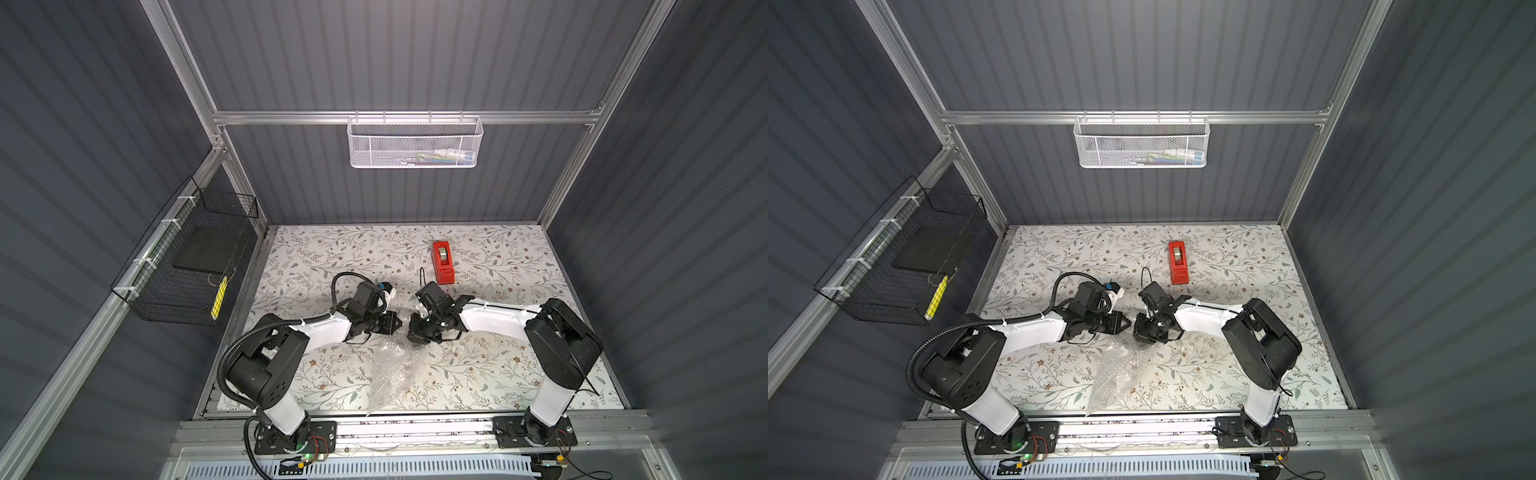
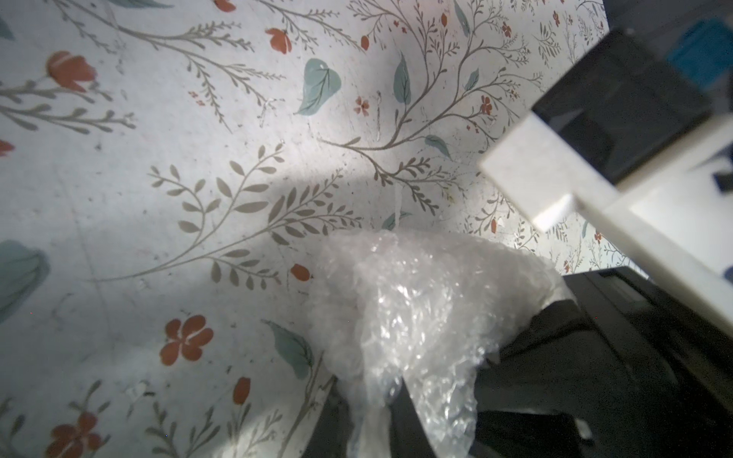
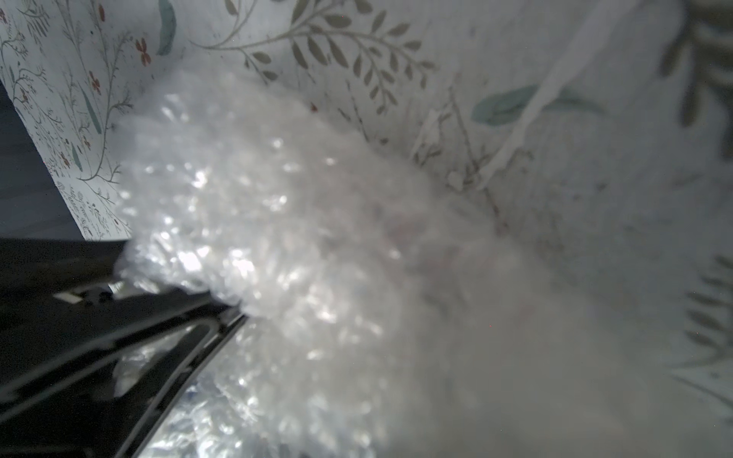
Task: Wrap bowls in bubble wrap
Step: Wrap the bubble wrap at the center of the board.
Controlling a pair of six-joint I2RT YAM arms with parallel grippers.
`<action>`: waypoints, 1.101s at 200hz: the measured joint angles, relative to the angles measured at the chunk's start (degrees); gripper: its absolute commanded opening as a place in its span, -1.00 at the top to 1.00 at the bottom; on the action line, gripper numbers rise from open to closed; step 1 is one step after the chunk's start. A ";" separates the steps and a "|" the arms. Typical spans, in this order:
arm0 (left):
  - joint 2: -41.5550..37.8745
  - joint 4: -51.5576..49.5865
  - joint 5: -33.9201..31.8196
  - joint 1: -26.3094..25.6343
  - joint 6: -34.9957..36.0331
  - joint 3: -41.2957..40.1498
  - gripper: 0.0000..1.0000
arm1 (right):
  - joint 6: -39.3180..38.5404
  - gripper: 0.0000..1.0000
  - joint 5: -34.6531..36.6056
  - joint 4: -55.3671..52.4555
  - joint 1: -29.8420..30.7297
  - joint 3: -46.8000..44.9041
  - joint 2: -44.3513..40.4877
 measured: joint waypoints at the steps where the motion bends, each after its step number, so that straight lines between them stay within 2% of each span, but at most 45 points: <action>1: 0.00 -0.02 0.00 0.00 0.00 0.00 0.88 | -0.02 0.80 0.00 0.04 0.00 0.00 0.00; 24: 0.15 -0.11 0.22 0.00 0.04 0.13 1.00 | 0.11 0.70 0.90 0.11 0.04 -0.07 -0.44; 61: 0.90 -0.20 0.22 -0.02 0.22 0.66 1.00 | 0.15 0.49 3.17 -0.22 0.09 -1.16 -3.30; 117: 1.16 -0.90 -1.62 -0.55 -0.72 1.46 1.00 | 0.24 0.28 5.53 -1.55 0.09 -3.39 -8.59; 158: 0.39 -1.09 -8.35 -0.90 -2.49 2.29 1.00 | 0.26 0.03 8.15 -1.97 -0.02 -5.22 -14.64; 191: -0.46 -1.09 -15.56 -0.46 -4.09 2.67 1.00 | 0.35 -0.10 11.61 -1.29 -0.61 -6.75 -21.14; 220: -0.87 -0.61 -20.44 2.16 -6.56 2.71 1.00 | 1.22 -0.21 13.88 0.44 -3.08 -9.90 -28.26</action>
